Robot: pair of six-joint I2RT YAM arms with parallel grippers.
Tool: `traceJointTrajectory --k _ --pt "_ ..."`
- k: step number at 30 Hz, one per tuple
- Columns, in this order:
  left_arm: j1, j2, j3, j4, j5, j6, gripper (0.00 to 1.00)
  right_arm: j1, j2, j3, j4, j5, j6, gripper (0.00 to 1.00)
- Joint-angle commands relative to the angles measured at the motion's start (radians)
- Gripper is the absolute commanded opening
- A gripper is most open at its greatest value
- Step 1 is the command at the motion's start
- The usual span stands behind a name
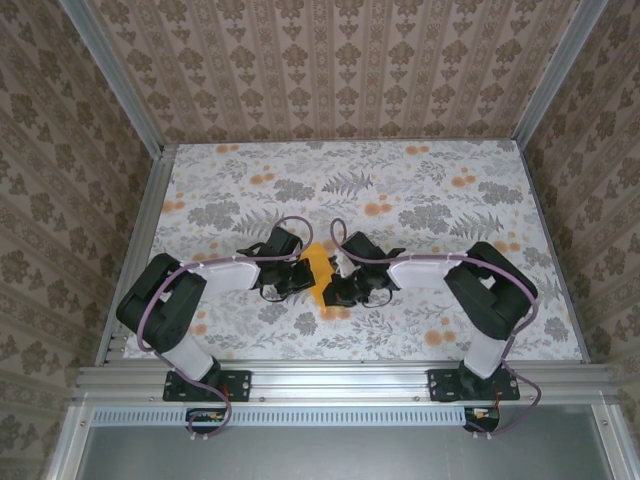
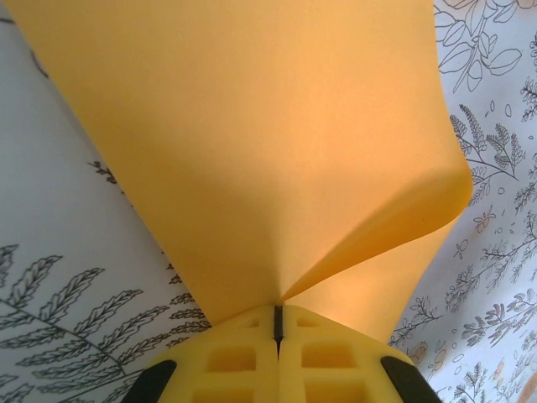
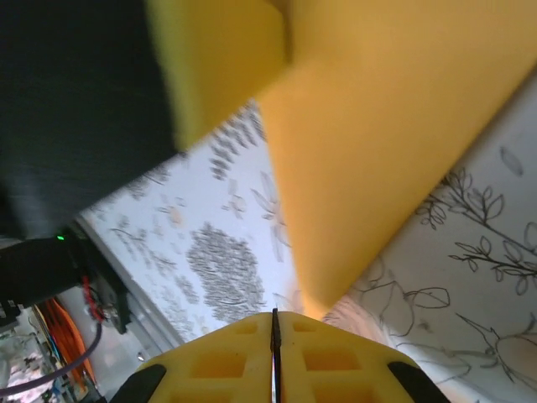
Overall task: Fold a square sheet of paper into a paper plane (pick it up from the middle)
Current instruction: Fold the triangle third at the center of the table.
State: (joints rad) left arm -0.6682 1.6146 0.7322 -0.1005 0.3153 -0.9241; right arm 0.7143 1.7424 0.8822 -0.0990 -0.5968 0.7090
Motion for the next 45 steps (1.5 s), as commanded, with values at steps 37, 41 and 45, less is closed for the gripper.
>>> traceJointTrajectory --k 37,41,45 --pt "0.009 -0.041 0.02 -0.162 -0.073 0.067 0.04 -0.098 0.197 0.175 -0.108 0.172 -0.113 0.09" --pt "0.007 -0.101 0.032 -0.169 -0.074 0.078 0.09 -0.073 0.157 0.144 -0.114 0.197 -0.014 0.09" --pt "-0.013 -0.162 0.011 -0.162 -0.073 0.059 0.14 -0.048 0.133 0.125 -0.086 0.218 0.115 0.1"
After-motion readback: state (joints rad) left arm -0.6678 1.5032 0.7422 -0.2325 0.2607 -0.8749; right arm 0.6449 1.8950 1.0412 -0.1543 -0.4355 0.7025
